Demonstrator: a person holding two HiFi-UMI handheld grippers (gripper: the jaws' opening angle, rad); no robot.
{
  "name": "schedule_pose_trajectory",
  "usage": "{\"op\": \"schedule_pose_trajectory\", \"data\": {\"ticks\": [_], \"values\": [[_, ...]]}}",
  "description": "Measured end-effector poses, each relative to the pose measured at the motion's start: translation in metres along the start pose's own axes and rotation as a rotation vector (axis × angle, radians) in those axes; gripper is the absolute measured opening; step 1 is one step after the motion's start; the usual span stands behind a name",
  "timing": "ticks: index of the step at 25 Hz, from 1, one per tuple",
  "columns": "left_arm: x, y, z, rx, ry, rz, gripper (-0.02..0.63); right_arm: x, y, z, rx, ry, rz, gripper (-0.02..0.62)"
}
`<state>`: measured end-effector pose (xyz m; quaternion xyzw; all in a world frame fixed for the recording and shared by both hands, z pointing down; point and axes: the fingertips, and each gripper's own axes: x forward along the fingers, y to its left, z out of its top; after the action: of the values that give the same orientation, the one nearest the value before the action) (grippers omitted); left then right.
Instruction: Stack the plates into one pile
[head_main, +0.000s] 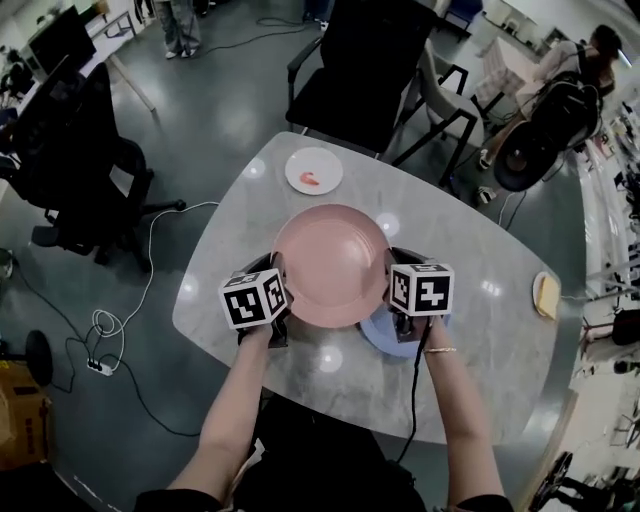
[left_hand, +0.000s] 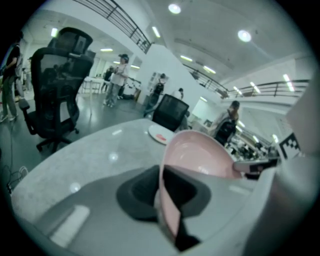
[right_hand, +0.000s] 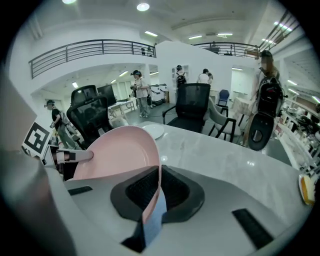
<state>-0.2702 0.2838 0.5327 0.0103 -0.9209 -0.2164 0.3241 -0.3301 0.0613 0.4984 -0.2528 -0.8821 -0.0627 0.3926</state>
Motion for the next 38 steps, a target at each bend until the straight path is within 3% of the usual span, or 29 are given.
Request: {"op": "schedule_pose_trajectory", "data": {"ticks": [9,16,24,38], "values": [[0.034,-0.118,-0.031,0.153,0.081,-0.172,0.032,-0.072,-0.095,-0.066,0.195,-0.030,-0.163,0.018],[0.050,-0.173,-0.064,0.254,0.157,-0.224,0.032,-0.104,-0.139,-0.117,0.317,-0.039,-0.230,0.018],[0.065,-0.195,-0.085,0.329,0.186,-0.233,0.037,-0.112,-0.159,-0.143,0.367,-0.056,-0.270,0.020],[0.072,-0.200,-0.091,0.528,0.157,-0.166,0.057,-0.096,-0.163,-0.163,0.384,-0.050,-0.268,0.020]]}}
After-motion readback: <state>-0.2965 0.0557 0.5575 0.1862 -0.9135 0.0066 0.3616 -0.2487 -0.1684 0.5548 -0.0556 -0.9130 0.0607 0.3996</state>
